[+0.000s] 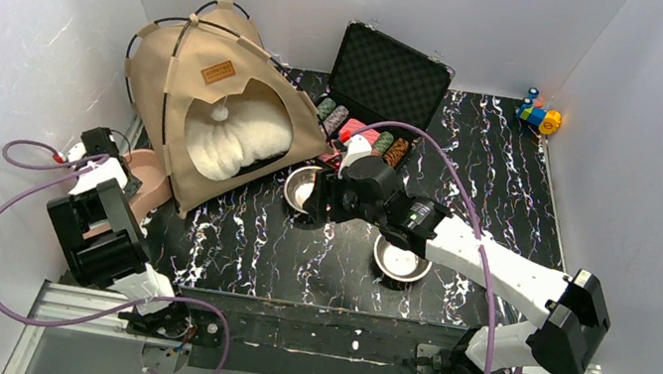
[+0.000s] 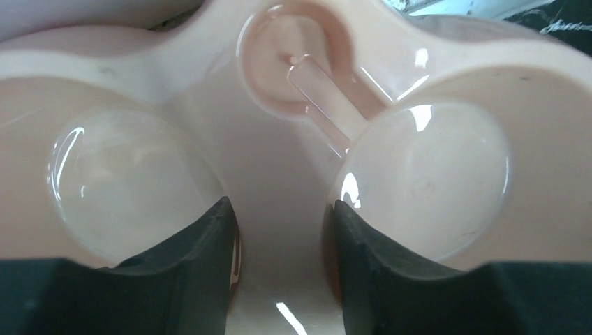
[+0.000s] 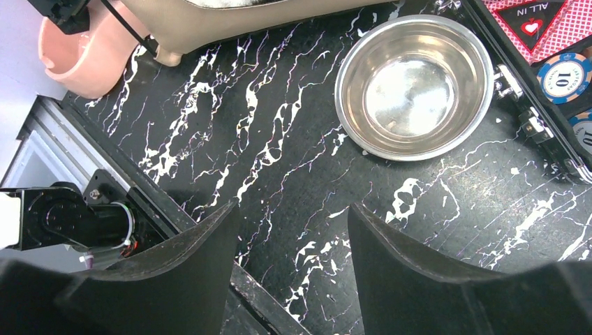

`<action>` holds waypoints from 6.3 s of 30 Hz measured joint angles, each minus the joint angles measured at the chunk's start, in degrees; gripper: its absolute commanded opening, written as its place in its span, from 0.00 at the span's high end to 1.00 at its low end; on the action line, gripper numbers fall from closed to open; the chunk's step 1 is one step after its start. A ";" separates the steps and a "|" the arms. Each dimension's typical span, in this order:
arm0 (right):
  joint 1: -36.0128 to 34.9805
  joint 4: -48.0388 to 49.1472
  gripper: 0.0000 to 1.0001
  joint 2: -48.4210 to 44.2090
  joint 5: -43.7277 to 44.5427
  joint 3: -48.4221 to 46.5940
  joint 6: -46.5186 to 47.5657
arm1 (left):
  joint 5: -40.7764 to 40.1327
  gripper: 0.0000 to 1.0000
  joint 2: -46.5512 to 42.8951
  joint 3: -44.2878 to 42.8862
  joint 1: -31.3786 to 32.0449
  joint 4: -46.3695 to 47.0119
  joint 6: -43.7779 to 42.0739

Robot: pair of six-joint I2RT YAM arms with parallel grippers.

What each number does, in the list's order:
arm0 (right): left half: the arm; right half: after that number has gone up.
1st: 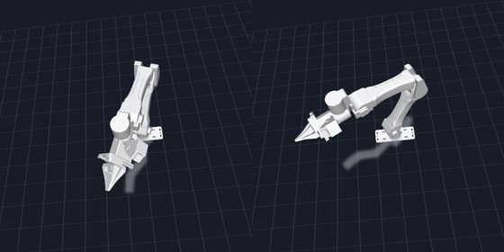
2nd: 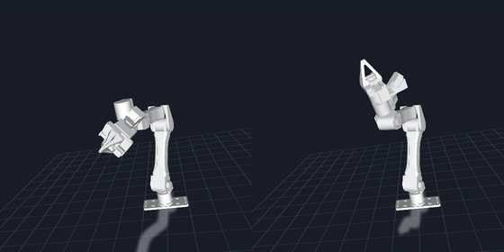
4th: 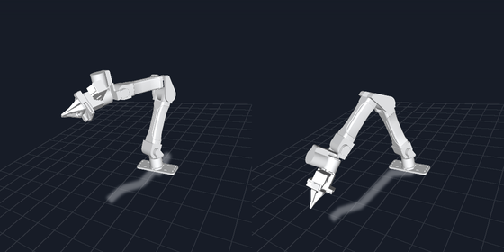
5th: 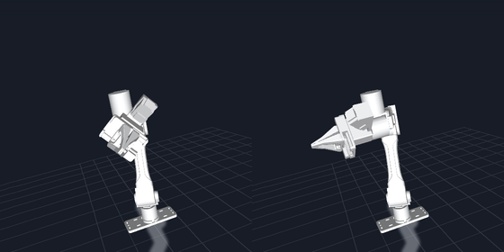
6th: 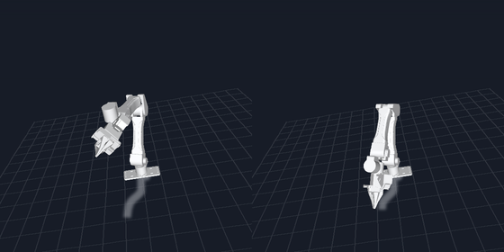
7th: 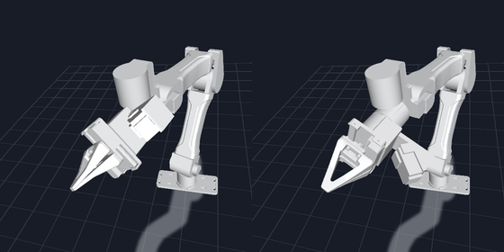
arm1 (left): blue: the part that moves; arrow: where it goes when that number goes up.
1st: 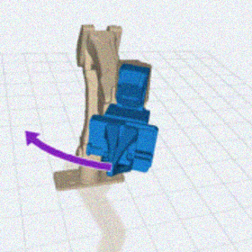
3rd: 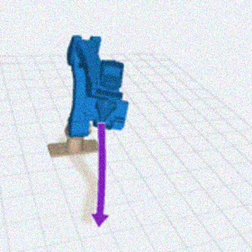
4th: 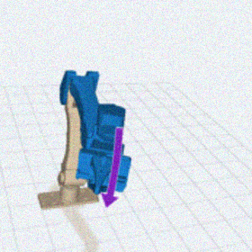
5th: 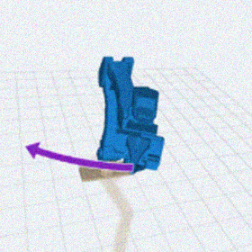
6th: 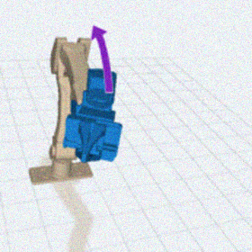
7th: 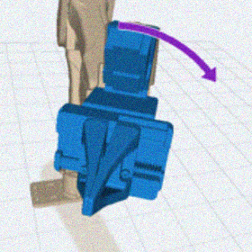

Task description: Set up the pet tent

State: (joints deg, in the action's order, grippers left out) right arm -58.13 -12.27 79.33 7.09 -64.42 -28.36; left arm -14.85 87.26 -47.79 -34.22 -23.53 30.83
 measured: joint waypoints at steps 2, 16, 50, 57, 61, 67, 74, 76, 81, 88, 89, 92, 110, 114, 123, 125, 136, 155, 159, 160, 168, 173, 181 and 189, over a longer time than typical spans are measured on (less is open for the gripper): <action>0.00 0.02 0.35 0.00 0.02 0.00 0.00 | -0.94 0.82 -0.44 -0.57 0.46 -0.39 -0.09; 0.00 -0.31 0.35 -0.81 0.42 0.00 0.07 | -7.04 1.00 -19.87 0.55 3.34 -6.58 -3.28; 21.33 -11.43 0.29 -10.64 -2.45 0.61 1.14 | -2.01 1.00 -28.22 -39.60 35.82 -32.50 -15.32; 27.30 -16.90 0.26 -7.93 -3.39 1.90 0.57 | -6.60 1.00 -19.04 -37.09 63.41 -34.03 -11.43; 31.45 -19.80 0.25 -9.70 -2.10 6.99 -2.10 | -6.88 1.00 -16.31 -32.39 73.64 -33.24 -8.15; 37.77 -22.86 0.26 -16.76 -3.13 18.91 -7.37 | -7.67 1.00 -13.90 -26.86 83.73 -30.38 -2.99; 40.92 -22.34 0.29 -19.41 -6.34 27.41 -11.13 | -6.05 1.00 -13.00 -12.09 89.09 -24.63 7.06; 40.92 -21.49 0.30 -19.37 -7.65 29.24 -11.85 | -6.19 1.00 -12.52 -8.15 90.12 -23.89 10.60; 40.92 -18.53 0.39 -17.14 -9.90 30.69 -12.41 | -6.14 1.00 -10.45 -3.93 91.82 -22.34 16.00; 40.89 -14.56 0.54 -12.98 -11.47 30.69 -12.46 | -6.38 1.00 -6.73 -2.80 91.84 -18.58 18.99; 40.92 -14.34 0.57 -12.76 -11.63 30.69 -12.52 | -6.38 1.00 -6.10 -2.73 91.84 -18.18 19.19; 40.89 -13.77 0.66 -12.41 -11.78 30.69 -12.48 | -6.36 0.92 -3.78 -2.49 91.84 -17.07 19.37; 40.87 -14.49 0.99 -18.71 -11.13 29.99 -10.05 | -8.11 0.02 -9.97 -5.38 89.02 -14.82 7.08; 40.22 -15.08 0.99 -25.57 -12.20 29.35 -7.76 | -2.97 0.02 -16.15 -8.66 82.82 -12.98 -3.78; 25.20 -12.13 0.99 -26.73 -14.73 23.56 -7.30 | 7.96 0.02 -17.92 -13.88 65.46 -8.26 -18.53; 20.81 -11.50 0.99 -23.87 -14.21 22.84 -7.78 | 9.53 0.02 -18.08 -12.15 64.83 -5.79 -19.87; 10.73 -6.73 0.99 -11.17 -13.03 21.40 -10.86 | 10.23 0.02 -19.98 -5.51 63.67 -1.25 -21.92; 9.46 -11.02 0.33 -6.51 -3.58 12.37 -8.83 | 7.72 0.02 -19.19 -5.51 63.67 -1.29 -22.32; 12.15 -11.32 0.34 -2.54 -3.02 6.05 -7.63 | 6.67 0.02 -19.47 -5.51 63.67 -1.27 -22.34; 12.98 -11.06 0.35 -0.50 -3.19 4.33 -7.48 | 6.36 0.02 -19.56 -5.51 63.67 -1.27 -22.36; 17.03 -7.32 0.38 15.96 -6.93 -2.73 -8.72 | 4.07 0.02 -19.65 -5.51 63.63 -1.27 -22.97; 18.40 -3.34 0.40 23.17 -10.49 -4.09 -11.13 | 3.58 0.02 -19.80 -5.51 63.63 -1.27 -23.19; 19.39 1.11 0.63 30.45 -13.51 -7.91 -15.67 | 3.48 0.02 -20.00 -5.51 63.60 -1.25 -23.32; 20.20 2.43 0.99 31.71 -13.94 -9.20 -19.63 | 2.62 0.02 -20.22 -5.51 63.63 -1.27 -23.41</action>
State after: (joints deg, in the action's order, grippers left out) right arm -37.93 -9.85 111.04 -6.85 -73.63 -47.99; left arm -12.23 67.05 -53.30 29.41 -24.80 7.42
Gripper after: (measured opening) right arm 0.062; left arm 0.982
